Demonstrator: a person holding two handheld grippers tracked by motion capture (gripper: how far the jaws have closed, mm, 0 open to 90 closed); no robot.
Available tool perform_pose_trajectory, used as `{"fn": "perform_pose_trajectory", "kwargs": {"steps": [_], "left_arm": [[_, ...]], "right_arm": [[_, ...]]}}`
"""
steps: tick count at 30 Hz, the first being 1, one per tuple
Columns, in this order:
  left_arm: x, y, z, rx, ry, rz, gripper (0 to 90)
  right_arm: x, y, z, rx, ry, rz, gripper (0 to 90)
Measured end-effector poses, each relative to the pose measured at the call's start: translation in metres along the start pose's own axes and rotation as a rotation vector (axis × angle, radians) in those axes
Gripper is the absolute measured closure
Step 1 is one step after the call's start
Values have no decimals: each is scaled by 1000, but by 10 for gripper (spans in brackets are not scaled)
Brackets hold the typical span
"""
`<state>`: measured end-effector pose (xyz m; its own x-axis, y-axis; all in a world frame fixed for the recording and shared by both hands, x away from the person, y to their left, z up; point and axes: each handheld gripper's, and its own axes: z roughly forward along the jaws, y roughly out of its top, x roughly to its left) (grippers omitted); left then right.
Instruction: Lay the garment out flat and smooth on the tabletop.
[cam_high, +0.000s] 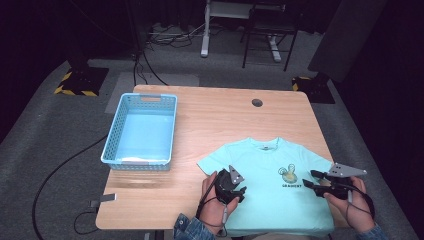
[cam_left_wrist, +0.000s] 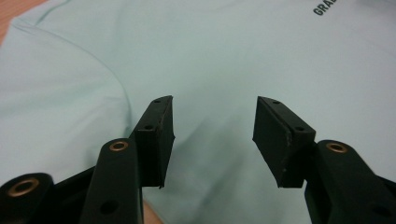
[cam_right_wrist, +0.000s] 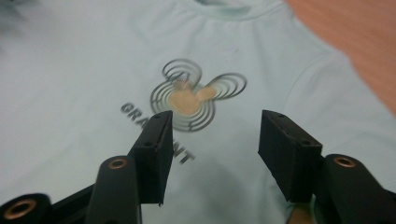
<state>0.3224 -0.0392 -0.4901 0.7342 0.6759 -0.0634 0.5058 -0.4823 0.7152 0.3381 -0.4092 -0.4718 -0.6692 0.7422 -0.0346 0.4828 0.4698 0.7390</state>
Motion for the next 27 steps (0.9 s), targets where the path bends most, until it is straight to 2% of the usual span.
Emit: {"fn": "perform_pose_trajectory", "kwargs": {"steps": [4,5,8,13,17,23,26,27], "left_arm": [[-2,-4,5,31,6,23,473],[-1,-5,6,18,9,23,471],[3,-4,5,28,25,19,490],[17,-4,7,-1,38,4,545],[31,-3,9,-18,40,-23,548],[52,1,12,-25,78,-38,549],[54,4,13,-19,76,-55,517],[53,4,10,-20,84,-49,502]], "right_arm": [[4,-13,7,51,49,-9,436],[4,-16,9,61,53,-8,434],[2,-20,14,48,55,11,419],[0,-14,23,36,34,22,418],[-1,-5,33,34,25,27,415],[-3,8,50,13,17,39,408],[-5,11,56,-10,30,75,373],[-4,12,56,-17,35,76,369]]}}
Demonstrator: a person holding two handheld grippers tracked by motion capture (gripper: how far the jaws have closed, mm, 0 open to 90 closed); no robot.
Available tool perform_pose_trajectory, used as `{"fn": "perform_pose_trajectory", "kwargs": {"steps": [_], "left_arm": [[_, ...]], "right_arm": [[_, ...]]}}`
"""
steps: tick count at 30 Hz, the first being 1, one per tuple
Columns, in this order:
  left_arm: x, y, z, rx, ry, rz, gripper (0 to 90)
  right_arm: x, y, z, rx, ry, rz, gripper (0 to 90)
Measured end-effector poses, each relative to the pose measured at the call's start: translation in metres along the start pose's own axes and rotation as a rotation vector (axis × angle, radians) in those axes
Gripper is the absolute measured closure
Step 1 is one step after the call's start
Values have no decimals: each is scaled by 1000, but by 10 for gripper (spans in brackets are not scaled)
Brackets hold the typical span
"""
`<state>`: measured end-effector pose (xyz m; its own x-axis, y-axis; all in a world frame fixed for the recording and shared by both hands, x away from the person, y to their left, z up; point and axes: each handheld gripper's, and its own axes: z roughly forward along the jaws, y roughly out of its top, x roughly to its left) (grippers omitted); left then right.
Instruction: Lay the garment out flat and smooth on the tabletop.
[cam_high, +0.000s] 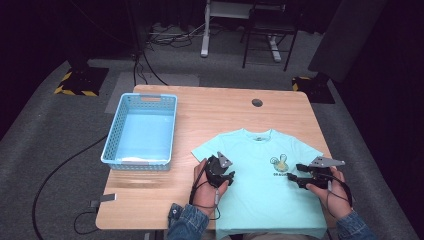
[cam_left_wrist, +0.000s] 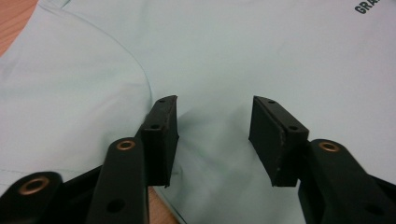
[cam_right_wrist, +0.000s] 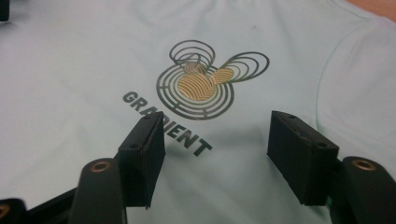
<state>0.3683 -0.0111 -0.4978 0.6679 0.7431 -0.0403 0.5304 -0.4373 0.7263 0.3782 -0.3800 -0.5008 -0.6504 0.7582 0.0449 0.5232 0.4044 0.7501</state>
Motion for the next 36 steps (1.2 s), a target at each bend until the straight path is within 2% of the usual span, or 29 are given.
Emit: {"fn": "perform_pose_trajectory", "kwargs": {"steps": [3,6,10,13,14,15,20,29,36], "left_arm": [[-11,1,-12,-30,-15,29,484],[-28,-2,-21,-21,-43,75,466],[-46,-9,-19,7,-69,108,446],[-49,-13,-13,29,-66,103,447],[-49,-15,-10,35,-62,112,448],[-48,-15,-9,16,-63,109,442],[-37,-14,-4,-11,-62,105,427],[-11,-3,6,-9,-52,99,403],[10,5,13,-10,-40,83,399]], "right_arm": [[5,-1,-9,-18,4,-27,362],[10,-7,-24,-5,9,-56,357],[16,-21,-37,38,25,-85,355],[19,-29,-39,60,37,-88,350],[19,-31,-38,61,37,-89,335],[18,-31,-37,51,37,-87,335],[15,-25,-28,37,23,-80,325],[12,-5,-3,31,14,-76,290],[4,7,12,9,8,-68,289]]}}
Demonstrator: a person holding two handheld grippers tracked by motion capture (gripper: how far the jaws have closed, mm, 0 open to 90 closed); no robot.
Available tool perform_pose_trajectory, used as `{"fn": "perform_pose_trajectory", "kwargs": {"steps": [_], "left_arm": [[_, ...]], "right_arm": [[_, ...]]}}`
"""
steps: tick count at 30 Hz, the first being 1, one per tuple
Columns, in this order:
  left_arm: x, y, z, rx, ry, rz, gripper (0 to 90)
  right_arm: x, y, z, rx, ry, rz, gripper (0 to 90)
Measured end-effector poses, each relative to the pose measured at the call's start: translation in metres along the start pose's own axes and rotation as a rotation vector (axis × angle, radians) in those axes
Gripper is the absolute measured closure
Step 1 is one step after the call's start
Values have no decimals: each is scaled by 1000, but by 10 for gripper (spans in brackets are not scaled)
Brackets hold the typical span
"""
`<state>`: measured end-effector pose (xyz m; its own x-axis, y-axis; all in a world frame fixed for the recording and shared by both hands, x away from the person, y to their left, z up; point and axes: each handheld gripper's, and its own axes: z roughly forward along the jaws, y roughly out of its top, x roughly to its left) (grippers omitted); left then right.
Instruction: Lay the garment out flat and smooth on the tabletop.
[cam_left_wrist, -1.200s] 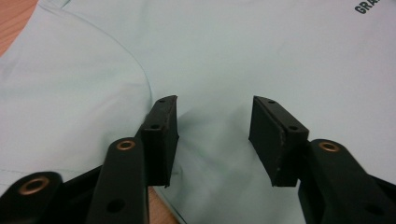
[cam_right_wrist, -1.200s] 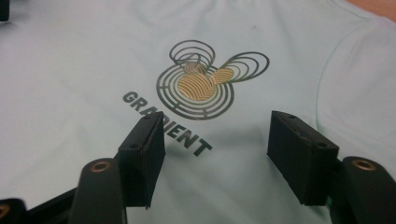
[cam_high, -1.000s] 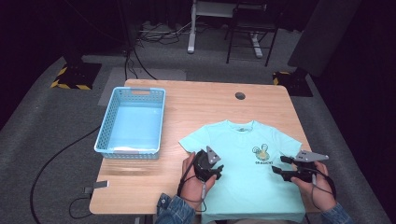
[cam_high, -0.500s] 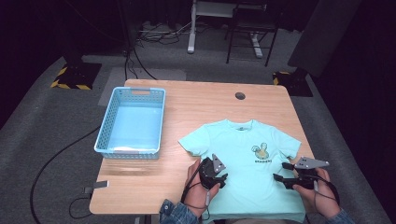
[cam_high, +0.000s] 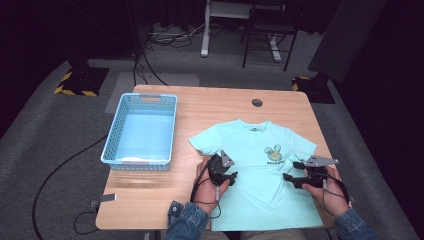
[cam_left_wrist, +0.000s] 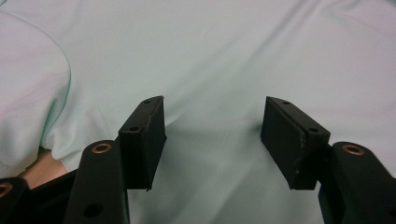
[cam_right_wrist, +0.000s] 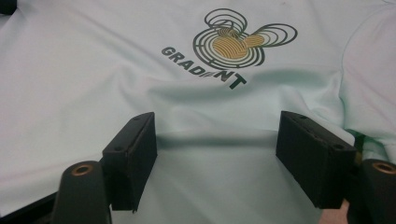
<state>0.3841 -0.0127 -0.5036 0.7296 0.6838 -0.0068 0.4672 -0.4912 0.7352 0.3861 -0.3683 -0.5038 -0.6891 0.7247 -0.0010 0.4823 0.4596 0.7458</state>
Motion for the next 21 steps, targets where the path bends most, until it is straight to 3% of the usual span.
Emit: {"fn": "perform_pose_trajectory", "kwargs": {"steps": [21], "left_arm": [[47,15,15,0,9,-10,399]], "right_arm": [[-19,22,25,-1,-35,30,289]]}}
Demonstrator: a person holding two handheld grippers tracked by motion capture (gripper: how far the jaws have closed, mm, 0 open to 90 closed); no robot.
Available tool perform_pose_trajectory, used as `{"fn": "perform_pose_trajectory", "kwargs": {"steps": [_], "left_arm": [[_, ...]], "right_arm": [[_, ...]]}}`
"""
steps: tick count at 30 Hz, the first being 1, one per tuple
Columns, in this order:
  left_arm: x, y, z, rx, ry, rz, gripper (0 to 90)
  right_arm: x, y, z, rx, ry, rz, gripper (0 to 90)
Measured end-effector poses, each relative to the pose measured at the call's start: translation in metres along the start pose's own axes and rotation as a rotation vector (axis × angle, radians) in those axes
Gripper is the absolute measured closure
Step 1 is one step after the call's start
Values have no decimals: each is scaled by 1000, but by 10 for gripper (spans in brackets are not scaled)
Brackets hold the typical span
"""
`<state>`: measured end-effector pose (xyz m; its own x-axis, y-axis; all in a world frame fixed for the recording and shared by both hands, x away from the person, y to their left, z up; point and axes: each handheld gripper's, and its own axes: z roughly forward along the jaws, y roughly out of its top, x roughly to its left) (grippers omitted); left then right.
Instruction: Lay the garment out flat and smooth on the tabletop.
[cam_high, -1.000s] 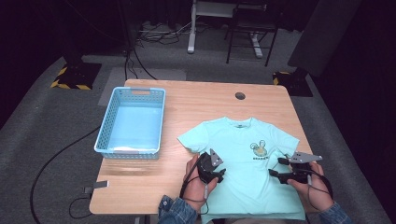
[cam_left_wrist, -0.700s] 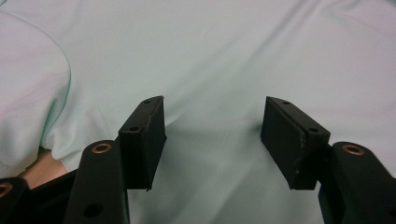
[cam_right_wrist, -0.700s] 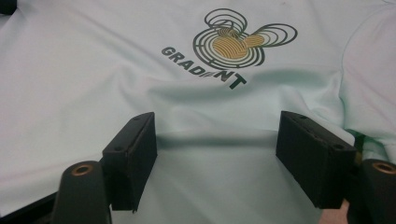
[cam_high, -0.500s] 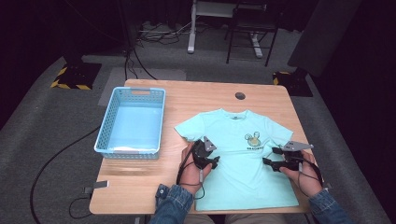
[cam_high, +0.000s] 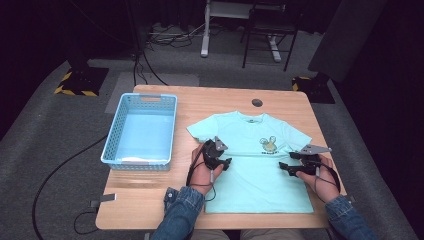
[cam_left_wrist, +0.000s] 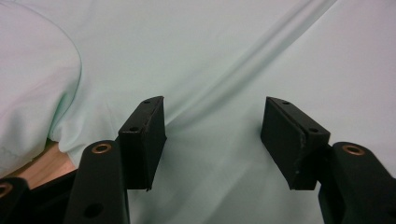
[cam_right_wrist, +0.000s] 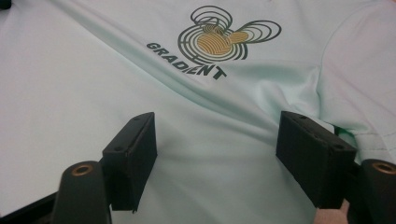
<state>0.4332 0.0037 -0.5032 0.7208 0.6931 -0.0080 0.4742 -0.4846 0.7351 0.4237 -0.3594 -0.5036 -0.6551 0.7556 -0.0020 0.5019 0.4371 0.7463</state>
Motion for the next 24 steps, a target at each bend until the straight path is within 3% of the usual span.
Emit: {"fn": "perform_pose_trajectory", "kwargs": {"steps": [13,16,24], "left_arm": [[16,13,13,-2,8,0,399],[10,11,11,-9,24,27,386],[-10,-1,-7,-41,1,49,378]], "right_arm": [[-21,13,14,0,-23,28,289],[-16,10,11,1,-35,36,281],[-7,0,-5,33,-18,19,246]]}}
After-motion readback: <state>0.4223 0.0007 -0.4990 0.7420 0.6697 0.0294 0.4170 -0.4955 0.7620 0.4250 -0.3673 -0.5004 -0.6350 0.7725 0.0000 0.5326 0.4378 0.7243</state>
